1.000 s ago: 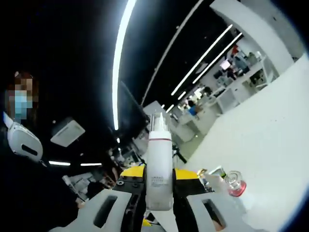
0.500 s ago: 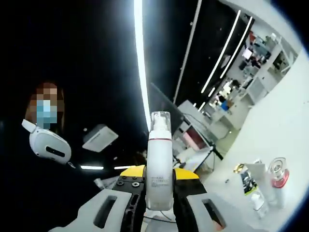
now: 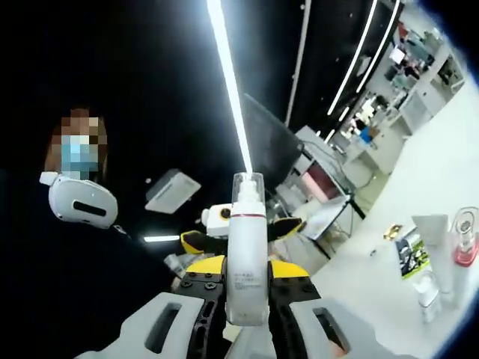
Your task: Arrange the skincare products in the storage area until every visible bottle or jar stands upright without overlapping.
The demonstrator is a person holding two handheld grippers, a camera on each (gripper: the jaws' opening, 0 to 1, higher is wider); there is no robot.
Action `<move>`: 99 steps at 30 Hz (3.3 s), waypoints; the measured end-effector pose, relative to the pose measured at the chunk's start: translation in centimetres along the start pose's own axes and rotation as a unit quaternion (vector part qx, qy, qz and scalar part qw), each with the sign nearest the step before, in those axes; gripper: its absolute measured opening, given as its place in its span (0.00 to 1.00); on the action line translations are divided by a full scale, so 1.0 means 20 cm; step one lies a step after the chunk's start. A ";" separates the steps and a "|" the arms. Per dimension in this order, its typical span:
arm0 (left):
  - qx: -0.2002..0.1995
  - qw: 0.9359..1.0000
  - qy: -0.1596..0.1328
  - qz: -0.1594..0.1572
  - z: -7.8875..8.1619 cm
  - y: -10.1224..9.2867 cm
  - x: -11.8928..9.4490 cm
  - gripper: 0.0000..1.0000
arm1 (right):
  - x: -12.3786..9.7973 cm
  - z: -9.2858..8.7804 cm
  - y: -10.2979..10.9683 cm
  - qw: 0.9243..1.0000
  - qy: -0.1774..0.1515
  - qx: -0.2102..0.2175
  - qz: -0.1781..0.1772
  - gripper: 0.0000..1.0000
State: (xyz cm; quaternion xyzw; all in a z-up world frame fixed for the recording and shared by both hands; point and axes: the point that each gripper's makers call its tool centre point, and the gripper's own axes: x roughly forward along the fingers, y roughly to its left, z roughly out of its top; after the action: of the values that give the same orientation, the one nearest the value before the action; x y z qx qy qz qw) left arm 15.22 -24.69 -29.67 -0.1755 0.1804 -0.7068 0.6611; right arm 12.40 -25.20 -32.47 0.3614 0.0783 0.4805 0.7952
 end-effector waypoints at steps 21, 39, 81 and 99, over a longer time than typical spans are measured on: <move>0.022 0.999 0.020 -0.019 0.01 -0.03 0.09 0.24 | 0.10 -0.11 0.01 0.998 0.051 0.006 0.024 0.12; 0.056 0.982 0.041 0.175 0.03 0.24 0.07 0.15 | 0.07 -0.05 -0.32 0.918 0.115 -0.257 -0.279 0.17; 0.022 1.000 0.017 -0.001 0.10 0.01 0.10 0.17 | 0.10 -0.03 -0.03 0.983 0.066 -0.133 -0.110 0.10; 0.130 0.987 0.046 0.082 0.04 0.06 0.15 0.17 | 0.08 -0.03 -0.13 0.950 0.149 -0.226 -0.159 0.13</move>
State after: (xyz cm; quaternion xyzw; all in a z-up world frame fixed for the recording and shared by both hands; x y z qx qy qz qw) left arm 16.51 -27.83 -29.47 -0.0396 0.1308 -0.6751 0.7250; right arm 14.87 -24.29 -34.14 0.0800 0.1417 0.4014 0.9013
